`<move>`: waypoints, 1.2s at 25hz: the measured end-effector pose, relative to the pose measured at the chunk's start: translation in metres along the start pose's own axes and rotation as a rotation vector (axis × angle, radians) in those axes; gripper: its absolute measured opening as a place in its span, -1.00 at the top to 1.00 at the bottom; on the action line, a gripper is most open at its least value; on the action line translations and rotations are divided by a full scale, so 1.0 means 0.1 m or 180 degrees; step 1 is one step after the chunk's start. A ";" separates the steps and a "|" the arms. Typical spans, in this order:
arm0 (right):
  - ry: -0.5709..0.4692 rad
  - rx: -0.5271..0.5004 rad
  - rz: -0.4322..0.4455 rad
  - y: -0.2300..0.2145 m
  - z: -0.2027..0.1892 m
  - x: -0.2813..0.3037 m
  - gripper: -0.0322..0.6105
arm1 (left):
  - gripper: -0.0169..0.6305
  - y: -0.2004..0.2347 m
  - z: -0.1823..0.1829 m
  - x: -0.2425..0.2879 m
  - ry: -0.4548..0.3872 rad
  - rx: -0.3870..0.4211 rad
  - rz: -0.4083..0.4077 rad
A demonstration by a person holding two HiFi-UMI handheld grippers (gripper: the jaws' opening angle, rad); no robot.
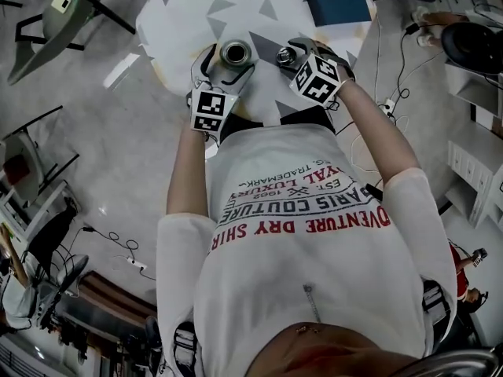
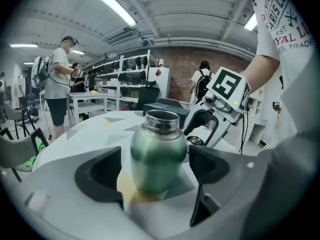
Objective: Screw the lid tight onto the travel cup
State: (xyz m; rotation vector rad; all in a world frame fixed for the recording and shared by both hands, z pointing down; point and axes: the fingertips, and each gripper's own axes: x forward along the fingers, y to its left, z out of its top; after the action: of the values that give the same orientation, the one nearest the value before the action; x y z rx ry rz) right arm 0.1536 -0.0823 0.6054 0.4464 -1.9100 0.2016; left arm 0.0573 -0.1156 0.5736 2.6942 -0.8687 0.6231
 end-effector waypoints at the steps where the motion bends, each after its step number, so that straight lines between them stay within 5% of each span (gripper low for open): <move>1: 0.0021 -0.0089 0.0049 0.00 0.00 0.02 0.07 | -0.32 0.01 0.01 0.02 -0.0014 0.0003 0.0001; 11: 0.0126 -0.0434 0.0467 0.07 -0.02 0.10 0.09 | -0.31 0.02 -0.01 0.16 0.0025 0.0007 0.0062; 25: 0.0521 -0.0607 0.0554 0.08 -0.07 0.11 0.10 | -0.23 0.01 -0.06 0.19 -0.0114 0.0083 0.0061; 30: 0.0274 -0.0580 0.0463 -0.03 0.21 -0.16 0.10 | -0.23 0.01 -0.12 0.19 -0.0045 0.0072 0.0020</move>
State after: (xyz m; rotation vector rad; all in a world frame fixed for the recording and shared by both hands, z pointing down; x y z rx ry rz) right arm 0.1414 -0.0889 0.5827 0.1739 -1.8576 0.1380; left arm 0.0666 -0.1217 0.5931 2.7202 -0.8794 0.6196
